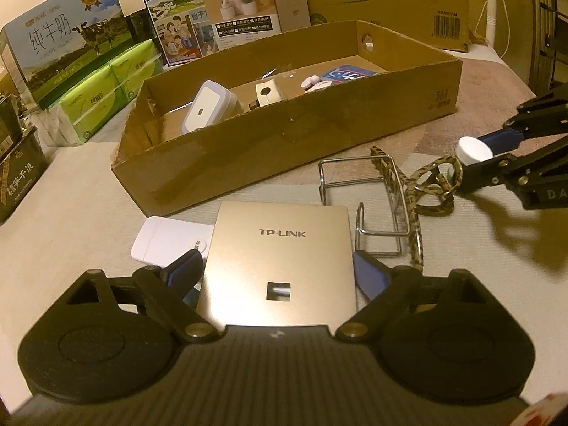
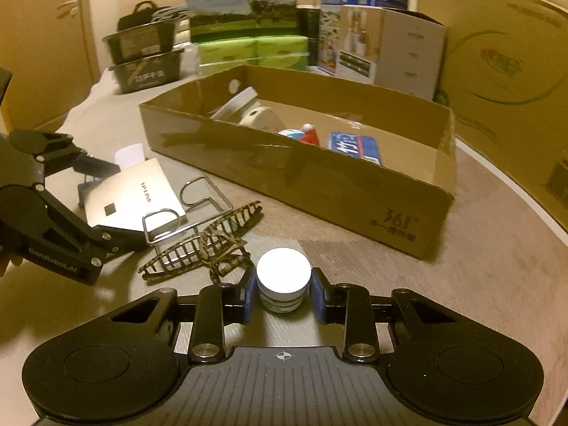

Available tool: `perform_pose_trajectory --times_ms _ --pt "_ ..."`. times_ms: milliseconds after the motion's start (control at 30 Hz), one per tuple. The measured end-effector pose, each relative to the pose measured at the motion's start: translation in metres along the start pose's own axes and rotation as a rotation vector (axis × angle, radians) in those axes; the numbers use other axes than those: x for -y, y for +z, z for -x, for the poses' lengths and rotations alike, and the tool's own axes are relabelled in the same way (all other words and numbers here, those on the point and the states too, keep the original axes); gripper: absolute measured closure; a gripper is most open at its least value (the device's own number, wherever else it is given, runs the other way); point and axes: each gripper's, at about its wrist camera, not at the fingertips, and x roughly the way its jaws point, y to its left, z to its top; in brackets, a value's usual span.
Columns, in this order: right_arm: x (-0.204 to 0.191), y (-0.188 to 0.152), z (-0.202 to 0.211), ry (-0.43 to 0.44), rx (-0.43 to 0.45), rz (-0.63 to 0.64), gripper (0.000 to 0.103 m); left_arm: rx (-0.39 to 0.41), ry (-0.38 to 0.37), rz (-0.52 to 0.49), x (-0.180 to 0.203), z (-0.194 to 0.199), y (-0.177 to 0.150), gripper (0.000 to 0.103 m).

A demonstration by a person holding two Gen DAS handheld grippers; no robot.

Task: Organize rigid objects
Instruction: 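Grasp the gold TP-LINK router with the left tool while the right tool grasps the white jar, then carry the router with the left tool while the right tool carries the jar into the box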

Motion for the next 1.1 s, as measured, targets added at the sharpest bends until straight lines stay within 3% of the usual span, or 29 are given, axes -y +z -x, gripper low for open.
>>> perform_pose_trajectory --times_ms 367,767,1100 --pt "0.001 -0.001 0.022 -0.037 0.019 -0.084 0.071 -0.001 -0.007 0.032 0.005 0.016 -0.004 0.018" --pt "-0.009 -0.005 0.042 -0.065 0.020 -0.156 0.071 0.016 -0.019 0.202 -0.003 0.054 -0.014 0.018" --pt "-0.017 0.001 0.064 -0.070 0.053 -0.162 0.071 0.064 -0.029 0.239 -0.005 0.080 -0.001 0.018"
